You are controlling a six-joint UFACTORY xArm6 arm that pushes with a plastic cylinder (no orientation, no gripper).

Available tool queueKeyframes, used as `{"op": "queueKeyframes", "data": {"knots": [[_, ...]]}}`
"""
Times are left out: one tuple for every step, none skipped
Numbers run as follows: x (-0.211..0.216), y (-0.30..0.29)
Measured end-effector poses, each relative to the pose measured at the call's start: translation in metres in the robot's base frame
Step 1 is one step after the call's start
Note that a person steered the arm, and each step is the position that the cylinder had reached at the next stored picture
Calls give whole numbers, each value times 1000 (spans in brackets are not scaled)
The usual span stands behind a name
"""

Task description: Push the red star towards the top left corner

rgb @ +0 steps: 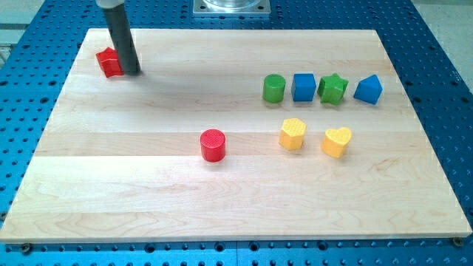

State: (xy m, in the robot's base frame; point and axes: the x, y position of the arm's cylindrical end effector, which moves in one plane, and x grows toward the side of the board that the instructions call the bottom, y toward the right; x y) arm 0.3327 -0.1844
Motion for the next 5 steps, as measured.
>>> {"op": "queueKeyframes", "data": {"knots": [[16,-17],[-9,-16],[-29,-8],[-8,-8],[-23,-21]]}}
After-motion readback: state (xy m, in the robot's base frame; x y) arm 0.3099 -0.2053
